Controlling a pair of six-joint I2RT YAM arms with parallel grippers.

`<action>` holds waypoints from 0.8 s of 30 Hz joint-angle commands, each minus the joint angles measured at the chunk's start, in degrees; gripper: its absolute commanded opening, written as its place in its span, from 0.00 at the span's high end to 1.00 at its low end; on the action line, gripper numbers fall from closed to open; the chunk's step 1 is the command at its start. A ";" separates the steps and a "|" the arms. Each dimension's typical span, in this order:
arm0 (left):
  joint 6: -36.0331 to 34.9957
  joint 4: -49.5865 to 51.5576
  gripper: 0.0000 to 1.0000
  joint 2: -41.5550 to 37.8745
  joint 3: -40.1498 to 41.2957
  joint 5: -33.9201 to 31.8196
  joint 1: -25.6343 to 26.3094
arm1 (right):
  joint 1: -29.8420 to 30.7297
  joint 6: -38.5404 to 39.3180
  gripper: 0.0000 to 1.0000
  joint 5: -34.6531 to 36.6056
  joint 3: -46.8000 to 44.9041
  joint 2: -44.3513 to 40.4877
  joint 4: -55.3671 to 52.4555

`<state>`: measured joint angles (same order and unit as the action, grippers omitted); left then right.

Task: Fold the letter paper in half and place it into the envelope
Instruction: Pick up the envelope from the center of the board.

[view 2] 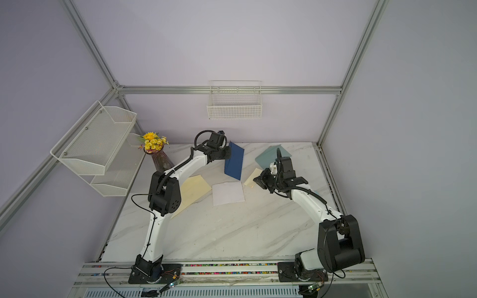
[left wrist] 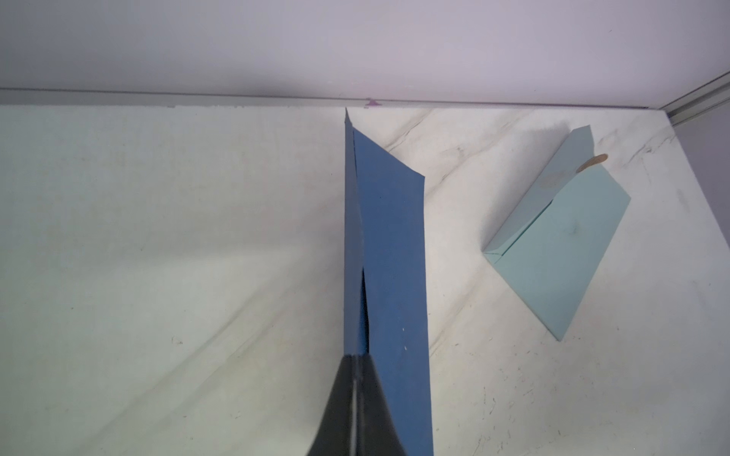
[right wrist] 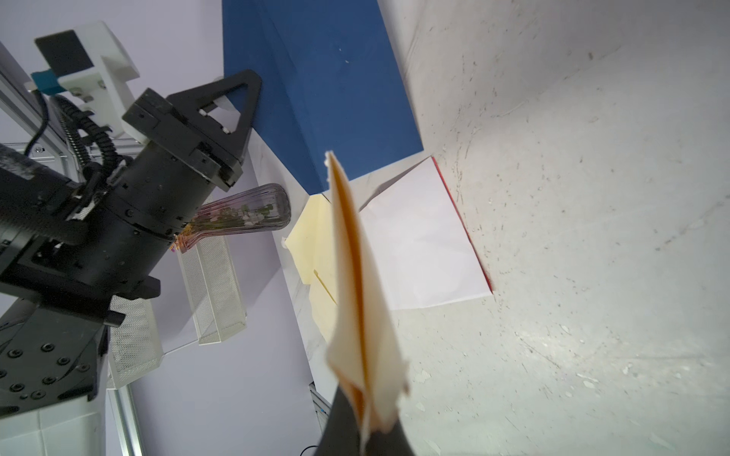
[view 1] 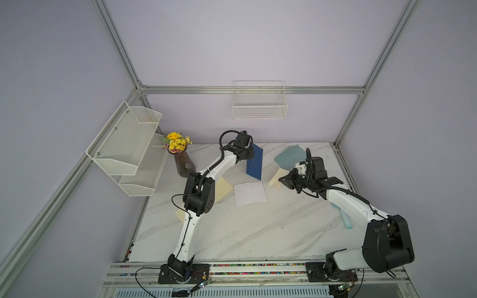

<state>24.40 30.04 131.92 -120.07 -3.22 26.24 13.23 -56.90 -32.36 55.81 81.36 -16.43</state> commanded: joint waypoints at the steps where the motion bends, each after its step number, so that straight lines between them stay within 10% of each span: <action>1: -0.24 -3.22 1.00 -4.04 -0.75 0.36 -0.63 | -0.16 0.82 1.00 0.98 1.53 -0.07 -0.63; 24: 0.69 -4.33 1.00 -30.00 24.57 9.89 1.17 | 3.94 5.15 1.00 3.40 4.57 -2.33 -4.14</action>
<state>25.87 27.75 106.41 -97.19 5.72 26.79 15.07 -52.42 -30.35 59.61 81.30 -19.14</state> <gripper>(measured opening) 0.047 0.051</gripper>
